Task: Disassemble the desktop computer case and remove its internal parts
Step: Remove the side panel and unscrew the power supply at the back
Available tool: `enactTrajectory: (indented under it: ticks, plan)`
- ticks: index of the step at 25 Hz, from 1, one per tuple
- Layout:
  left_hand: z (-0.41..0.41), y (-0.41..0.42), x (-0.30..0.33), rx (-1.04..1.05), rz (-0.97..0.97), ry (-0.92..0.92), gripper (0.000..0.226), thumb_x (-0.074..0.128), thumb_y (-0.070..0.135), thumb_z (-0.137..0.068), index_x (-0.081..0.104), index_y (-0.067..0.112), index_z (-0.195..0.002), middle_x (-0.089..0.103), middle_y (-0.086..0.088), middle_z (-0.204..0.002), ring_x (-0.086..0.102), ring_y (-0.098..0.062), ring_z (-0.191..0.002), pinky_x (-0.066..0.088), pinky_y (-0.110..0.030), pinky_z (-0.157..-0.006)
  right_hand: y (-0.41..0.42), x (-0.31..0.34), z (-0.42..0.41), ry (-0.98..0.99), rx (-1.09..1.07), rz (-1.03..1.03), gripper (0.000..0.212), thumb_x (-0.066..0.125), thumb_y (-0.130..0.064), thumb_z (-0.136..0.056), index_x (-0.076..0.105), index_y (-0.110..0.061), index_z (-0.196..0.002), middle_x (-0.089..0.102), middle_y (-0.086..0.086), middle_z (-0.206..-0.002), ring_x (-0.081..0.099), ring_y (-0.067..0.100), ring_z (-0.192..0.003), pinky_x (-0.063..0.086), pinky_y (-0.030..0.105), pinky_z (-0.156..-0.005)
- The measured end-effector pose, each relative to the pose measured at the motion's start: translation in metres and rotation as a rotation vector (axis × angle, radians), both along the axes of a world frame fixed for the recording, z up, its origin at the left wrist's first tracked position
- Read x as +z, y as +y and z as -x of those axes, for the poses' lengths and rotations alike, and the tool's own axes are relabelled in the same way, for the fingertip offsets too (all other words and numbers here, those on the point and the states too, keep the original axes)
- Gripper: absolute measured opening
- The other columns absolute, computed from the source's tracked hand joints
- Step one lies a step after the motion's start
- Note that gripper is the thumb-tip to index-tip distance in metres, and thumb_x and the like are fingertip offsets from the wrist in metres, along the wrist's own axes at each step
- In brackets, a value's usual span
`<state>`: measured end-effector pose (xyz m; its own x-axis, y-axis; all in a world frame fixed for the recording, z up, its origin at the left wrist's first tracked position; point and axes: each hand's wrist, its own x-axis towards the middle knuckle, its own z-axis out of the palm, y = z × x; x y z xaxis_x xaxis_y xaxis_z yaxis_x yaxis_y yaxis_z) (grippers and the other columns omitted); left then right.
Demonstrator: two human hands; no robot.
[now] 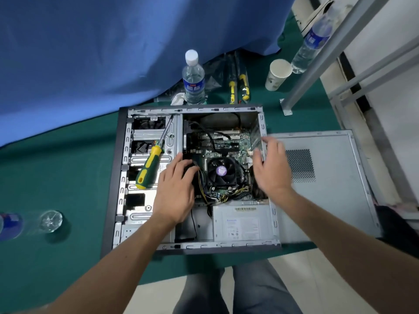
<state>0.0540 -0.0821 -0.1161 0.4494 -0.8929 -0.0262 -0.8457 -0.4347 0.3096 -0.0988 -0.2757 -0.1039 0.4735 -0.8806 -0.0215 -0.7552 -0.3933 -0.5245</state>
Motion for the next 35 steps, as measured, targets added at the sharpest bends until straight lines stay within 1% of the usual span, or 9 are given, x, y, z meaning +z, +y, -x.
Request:
enactTrajectory:
  ticks: [6,10,14,18,21,24,27,31,35]
  plan:
    - [0.005,-0.002,0.003,-0.009,-0.03,-0.028,0.041,0.056,0.006,-0.083,0.06,0.012,-0.123,0.054,-0.01,-0.129,0.025,-0.033,-0.144,0.032,-0.045,-0.103,-0.02,-0.007,-0.02,0.111,-0.019,-0.008,0.049,0.044,-0.026,-0.101,0.029,-0.011,-0.145,0.043,0.012,-0.133,0.057,0.022,-0.086,0.051,0.037,-0.073]
    - [0.025,-0.01,0.016,-0.136,-0.134,-0.054,0.044,0.064,-0.004,-0.077,0.06,0.01,-0.119,0.057,-0.008,-0.112,0.048,-0.027,-0.112,0.042,-0.037,-0.093,-0.02,-0.012,-0.02,0.136,-0.003,0.072,0.044,0.042,-0.02,-0.101,0.03,-0.011,-0.143,0.047,0.014,-0.125,0.056,0.024,-0.08,0.041,0.034,-0.065]
    - [0.054,-0.025,0.025,0.147,-0.538,0.502,0.029,0.049,0.004,-0.089,0.054,0.004,-0.118,0.059,-0.011,-0.11,0.058,-0.026,-0.092,0.045,-0.032,-0.078,-0.019,-0.013,-0.02,0.149,-0.003,0.076,0.044,0.042,-0.018,-0.101,0.029,-0.011,-0.143,0.048,0.013,-0.124,0.051,0.02,-0.076,0.039,0.032,-0.064]
    - [0.063,-0.029,0.01,0.89,-0.406,1.19,0.027,0.036,0.0,-0.094,0.061,-0.003,-0.104,0.057,-0.01,-0.079,0.048,-0.018,-0.064,0.035,-0.027,-0.053,-0.019,-0.011,-0.02,0.151,-0.003,0.07,0.045,0.042,-0.018,-0.101,0.029,-0.011,-0.143,0.048,0.013,-0.124,0.051,0.019,-0.075,0.04,0.032,-0.063]
    - [0.065,-0.026,-0.003,1.175,-0.258,1.273,0.028,0.033,0.003,-0.095,0.054,-0.003,-0.113,0.059,-0.017,-0.087,0.048,-0.021,-0.067,0.036,-0.026,-0.058,-0.019,-0.012,-0.019,0.15,0.003,0.074,0.045,0.042,-0.017,-0.101,0.029,-0.012,-0.143,0.048,0.012,-0.124,0.053,0.021,-0.077,0.043,0.034,-0.064]
    - [0.066,-0.034,-0.006,1.214,-0.301,1.434,0.025,0.039,0.012,-0.099,0.06,0.003,-0.09,0.062,-0.012,-0.077,0.056,-0.025,-0.072,0.042,-0.029,-0.066,-0.02,-0.01,-0.02,0.151,0.009,0.067,0.045,0.042,-0.017,-0.1,0.028,-0.012,-0.143,0.047,0.012,-0.123,0.057,0.024,-0.08,0.05,0.038,-0.067]
    - [0.062,-0.041,-0.008,1.153,-0.373,1.415,0.025,0.044,0.014,-0.099,0.061,0.006,-0.081,0.063,-0.009,-0.064,0.057,-0.023,-0.06,0.044,-0.027,-0.057,-0.02,-0.009,-0.02,0.152,0.009,0.057,0.045,0.042,-0.017,-0.1,0.028,-0.012,-0.143,0.046,0.012,-0.123,0.058,0.025,-0.082,0.053,0.041,-0.07]
    - [0.058,-0.04,-0.017,1.064,-0.428,1.384,0.021,0.051,0.015,-0.096,0.063,-0.001,-0.104,0.071,-0.022,-0.102,0.061,-0.029,-0.081,0.043,-0.032,-0.068,-0.021,-0.009,-0.02,0.158,0.009,0.049,0.047,0.043,-0.017,-0.1,0.028,-0.012,-0.145,0.046,0.011,-0.124,0.057,0.024,-0.08,0.053,0.04,-0.069]
    - [0.057,-0.04,-0.02,1.013,-0.425,1.356,0.024,0.058,0.011,-0.092,0.064,-0.005,-0.108,0.069,-0.024,-0.106,0.056,-0.027,-0.082,0.04,-0.034,-0.07,-0.023,-0.008,-0.019,0.159,0.005,0.039,0.047,0.043,-0.017,-0.1,0.028,-0.013,-0.145,0.045,0.01,-0.124,0.055,0.022,-0.078,0.049,0.037,-0.067]
